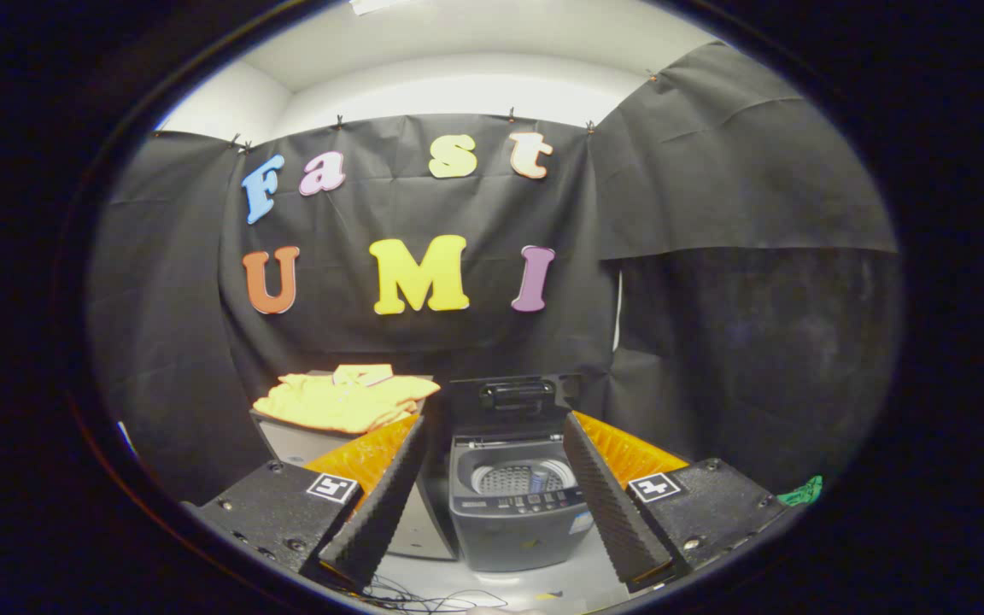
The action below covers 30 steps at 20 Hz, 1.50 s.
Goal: Put the clothes into the washing machine and then close the washing machine lid.
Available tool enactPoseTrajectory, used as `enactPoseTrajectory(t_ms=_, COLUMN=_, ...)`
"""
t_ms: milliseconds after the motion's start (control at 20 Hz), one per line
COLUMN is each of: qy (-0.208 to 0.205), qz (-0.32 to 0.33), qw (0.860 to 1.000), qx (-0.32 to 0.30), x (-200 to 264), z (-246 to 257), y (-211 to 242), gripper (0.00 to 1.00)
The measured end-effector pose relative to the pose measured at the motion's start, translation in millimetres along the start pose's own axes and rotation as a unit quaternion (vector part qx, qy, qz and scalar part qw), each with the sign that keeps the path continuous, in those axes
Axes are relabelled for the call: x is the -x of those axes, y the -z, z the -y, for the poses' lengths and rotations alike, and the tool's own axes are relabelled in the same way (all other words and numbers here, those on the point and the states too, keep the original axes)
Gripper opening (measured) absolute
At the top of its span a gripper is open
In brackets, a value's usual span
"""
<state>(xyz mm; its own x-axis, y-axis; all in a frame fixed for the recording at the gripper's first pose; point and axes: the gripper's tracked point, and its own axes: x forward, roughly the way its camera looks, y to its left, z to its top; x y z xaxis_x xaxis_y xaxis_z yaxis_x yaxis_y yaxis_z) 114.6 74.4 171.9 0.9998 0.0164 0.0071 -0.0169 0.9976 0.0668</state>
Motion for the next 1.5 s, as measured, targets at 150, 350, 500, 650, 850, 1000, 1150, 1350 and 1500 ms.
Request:
enactPoseTrajectory(t_ms=150, qy=-0.021, qz=-0.004, qw=1.000, qx=-0.004, x=-39.6, z=-33.7, y=-23.5, gripper=1.00)
enactPoseTrajectory(t_ms=350, qy=-0.058, qz=-0.014, qw=0.998, qx=-0.002, x=-102.3, z=-89.6, y=-49.8, gripper=1.00)
enactPoseTrajectory(t_ms=500, qy=-0.087, qz=-0.039, qw=0.995, qx=-0.003, x=-147.7, z=-133.5, y=-58.9, gripper=1.00)
enactPoseTrajectory(t_ms=650, qy=-0.106, qz=-0.064, qw=0.992, qx=0.006, x=-195.0, z=-175.0, y=-62.9, gripper=1.00)
enactPoseTrajectory(t_ms=850, qy=-0.114, qz=-0.109, qw=0.987, qx=0.018, x=-259.5, z=-221.7, y=-42.5, gripper=1.00)
enactPoseTrajectory(t_ms=1000, qy=-0.117, qz=-0.158, qw=0.980, qx=0.030, x=-299.5, z=-253.5, y=-10.3, gripper=1.00)
enactPoseTrajectory(t_ms=1150, qy=-0.118, qz=-0.201, qw=0.972, qx=0.040, x=-336.7, z=-281.0, y=23.5, gripper=1.00)
enactPoseTrajectory(t_ms=1350, qy=-0.107, qz=-0.266, qw=0.956, qx=0.052, x=-373.6, z=-305.5, y=83.1, gripper=1.00)
enactPoseTrajectory(t_ms=1500, qy=-0.085, qz=-0.296, qw=0.949, qx=0.059, x=-395.4, z=-305.6, y=117.2, gripper=1.00)
